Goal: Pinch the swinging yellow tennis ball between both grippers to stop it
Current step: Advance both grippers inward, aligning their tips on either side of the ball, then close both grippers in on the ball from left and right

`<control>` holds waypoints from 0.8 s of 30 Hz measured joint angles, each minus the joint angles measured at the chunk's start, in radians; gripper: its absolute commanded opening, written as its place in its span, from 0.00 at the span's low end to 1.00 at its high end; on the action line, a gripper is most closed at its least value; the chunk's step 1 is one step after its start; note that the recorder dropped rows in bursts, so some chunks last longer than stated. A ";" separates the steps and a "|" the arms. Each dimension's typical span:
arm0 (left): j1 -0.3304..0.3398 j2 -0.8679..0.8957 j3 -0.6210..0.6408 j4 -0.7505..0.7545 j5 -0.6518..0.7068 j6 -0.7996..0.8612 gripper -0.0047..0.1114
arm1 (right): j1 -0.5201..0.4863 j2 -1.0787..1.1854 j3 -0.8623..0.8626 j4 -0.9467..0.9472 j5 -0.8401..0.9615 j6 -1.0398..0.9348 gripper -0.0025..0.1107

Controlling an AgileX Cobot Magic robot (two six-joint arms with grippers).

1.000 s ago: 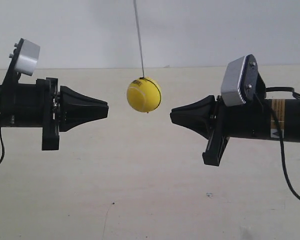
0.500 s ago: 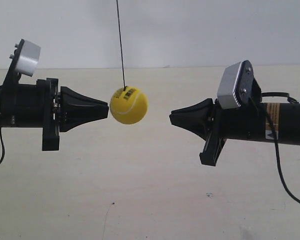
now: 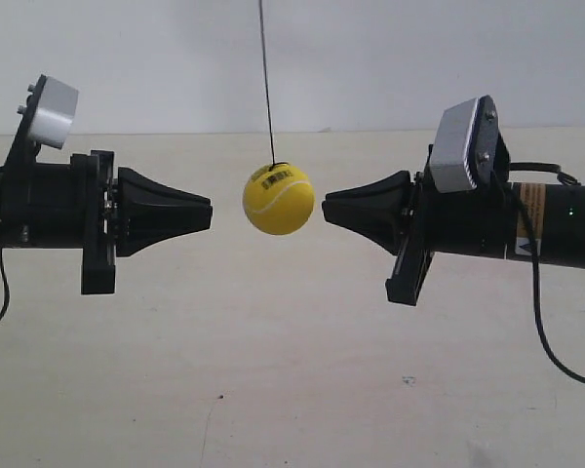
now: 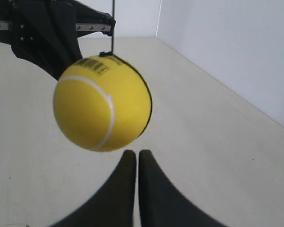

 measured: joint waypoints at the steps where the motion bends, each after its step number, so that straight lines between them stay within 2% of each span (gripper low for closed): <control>1: 0.000 0.000 0.000 0.000 -0.003 0.000 0.08 | 0.000 0.000 -0.002 0.000 -0.004 0.002 0.02; 11: 0.000 0.000 -0.010 -0.032 -0.007 0.019 0.08 | 0.000 0.000 -0.004 0.016 -0.018 -0.004 0.02; 19: 0.000 0.000 -0.010 -0.037 -0.008 0.025 0.08 | 0.000 0.054 -0.107 -0.063 -0.018 0.082 0.02; 24: 0.000 0.000 -0.010 -0.037 -0.008 0.025 0.08 | 0.000 0.093 -0.111 -0.068 -0.030 0.085 0.02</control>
